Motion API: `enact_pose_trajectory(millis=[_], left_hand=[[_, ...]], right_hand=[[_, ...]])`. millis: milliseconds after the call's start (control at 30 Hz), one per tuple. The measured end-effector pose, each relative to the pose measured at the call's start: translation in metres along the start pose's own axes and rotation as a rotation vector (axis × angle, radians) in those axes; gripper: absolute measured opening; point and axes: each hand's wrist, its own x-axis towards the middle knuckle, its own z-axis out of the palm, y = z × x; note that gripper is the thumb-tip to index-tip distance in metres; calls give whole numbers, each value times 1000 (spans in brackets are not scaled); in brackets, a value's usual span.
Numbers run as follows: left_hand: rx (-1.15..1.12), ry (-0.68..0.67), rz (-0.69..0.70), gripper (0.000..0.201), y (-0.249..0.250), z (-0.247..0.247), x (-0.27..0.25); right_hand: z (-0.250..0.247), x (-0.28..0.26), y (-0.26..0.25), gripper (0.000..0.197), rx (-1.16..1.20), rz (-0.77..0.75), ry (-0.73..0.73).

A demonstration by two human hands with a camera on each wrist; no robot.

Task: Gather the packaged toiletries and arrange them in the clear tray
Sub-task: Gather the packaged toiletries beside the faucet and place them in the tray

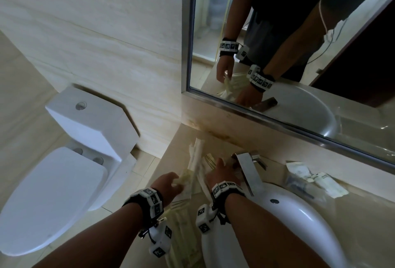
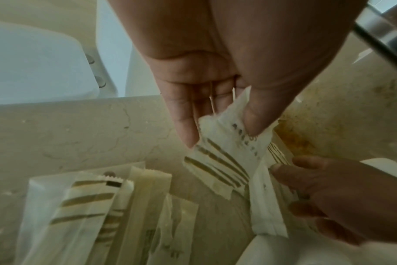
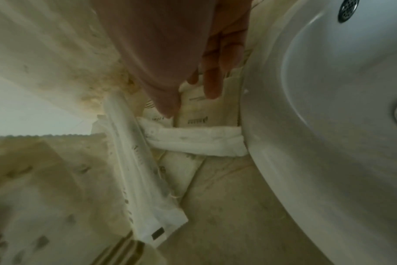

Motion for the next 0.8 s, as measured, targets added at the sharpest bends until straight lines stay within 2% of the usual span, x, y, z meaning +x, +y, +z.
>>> enact_pose_trajectory(millis=[133, 233, 333, 467, 533, 600, 700, 800], left_hand=[[-26, -25, -35, 49, 0, 3, 1], [-30, -36, -35, 51, -2, 4, 0], [-17, -29, -48, 53, 1, 3, 2], [2, -21, -55, 51, 11, 2, 2], [6, -19, -53, 50, 17, 2, 1], [-12, -19, -36, 42, 25, 3, -3], [-86, -40, 34, 25, 37, 4, -9], [-310, -86, 79, 15, 52, 7, -18]], right_hand=[[15, 7, 8, 50, 0, 31, 4], [21, 6, 17, 51, -5, 17, 7], [19, -1, 24, 43, 48, -4, 64], [17, -16, 36, 30, 226, 12, 118], [14, -25, 42, 16, 395, 22, 194], [11, -35, 44, 16, 549, -9, 250], [5, -48, 39, 15, 704, -84, 181], [5, -60, 36, 9, 797, -183, 68]])
